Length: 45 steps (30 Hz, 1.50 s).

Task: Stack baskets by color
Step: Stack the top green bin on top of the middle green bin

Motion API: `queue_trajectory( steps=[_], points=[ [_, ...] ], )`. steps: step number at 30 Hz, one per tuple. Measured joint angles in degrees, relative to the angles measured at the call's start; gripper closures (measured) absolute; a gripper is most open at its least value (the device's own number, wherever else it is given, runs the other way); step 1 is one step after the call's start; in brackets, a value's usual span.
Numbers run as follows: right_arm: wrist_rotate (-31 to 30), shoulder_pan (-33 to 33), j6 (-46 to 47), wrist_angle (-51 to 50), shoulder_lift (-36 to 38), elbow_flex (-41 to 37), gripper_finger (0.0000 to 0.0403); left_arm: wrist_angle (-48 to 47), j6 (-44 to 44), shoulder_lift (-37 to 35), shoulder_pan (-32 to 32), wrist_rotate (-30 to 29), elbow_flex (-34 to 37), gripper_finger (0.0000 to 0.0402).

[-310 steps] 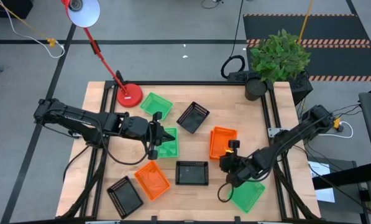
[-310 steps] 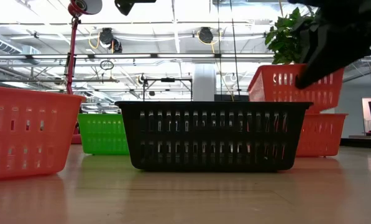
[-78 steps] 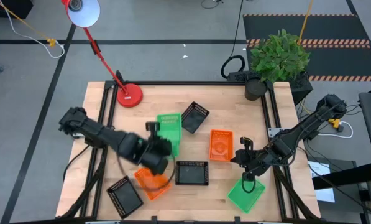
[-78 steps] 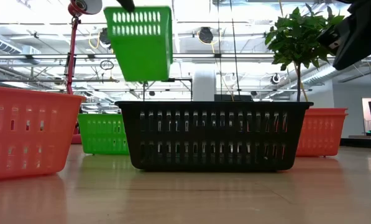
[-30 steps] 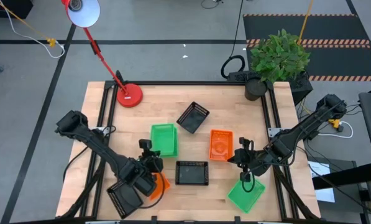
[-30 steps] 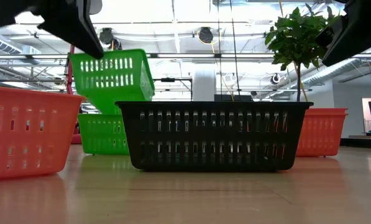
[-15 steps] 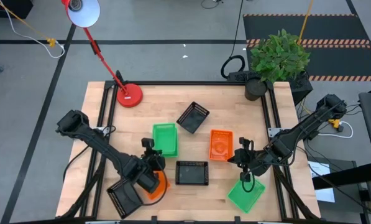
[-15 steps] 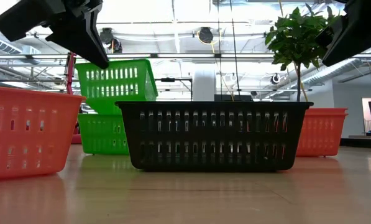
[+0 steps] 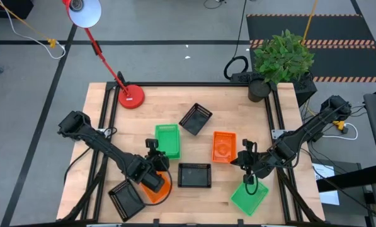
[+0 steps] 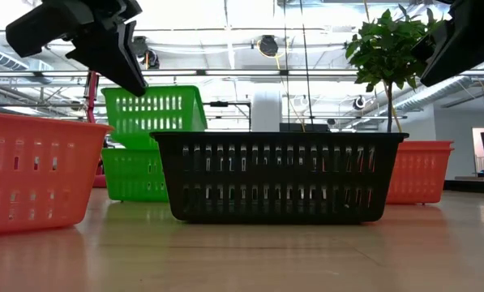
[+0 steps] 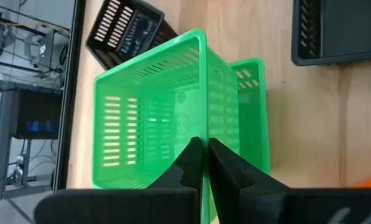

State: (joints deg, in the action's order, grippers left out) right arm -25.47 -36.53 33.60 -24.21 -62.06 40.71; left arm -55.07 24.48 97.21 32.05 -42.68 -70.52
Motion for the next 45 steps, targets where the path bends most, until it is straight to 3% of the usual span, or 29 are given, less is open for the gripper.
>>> queue_trajectory(
  steps=[18, 26, 36, 45],
  points=[
    [0.0, 0.0, 0.0, 0.0, 0.0, 0.0, 0.0403, 2.5, 0.0, 0.0, -3.1, 5.5, 0.9, 0.0384],
    [0.0, 0.0, 0.2, 0.0, 0.0, 0.0, 0.0403, 5.8, -1.5, 0.0, -5.2, 9.1, 5.1, 0.0383],
    [0.1, 0.0, 0.2, 0.0, 0.0, 0.0, 0.0403, 8.9, -5.2, 0.0, -5.0, 11.7, 6.8, 0.0323],
    [0.2, 0.0, 0.7, 0.5, 0.0, 0.0, 0.0403, 8.9, -10.4, 0.0, -4.0, 11.8, 6.8, 0.0324]
  ],
)
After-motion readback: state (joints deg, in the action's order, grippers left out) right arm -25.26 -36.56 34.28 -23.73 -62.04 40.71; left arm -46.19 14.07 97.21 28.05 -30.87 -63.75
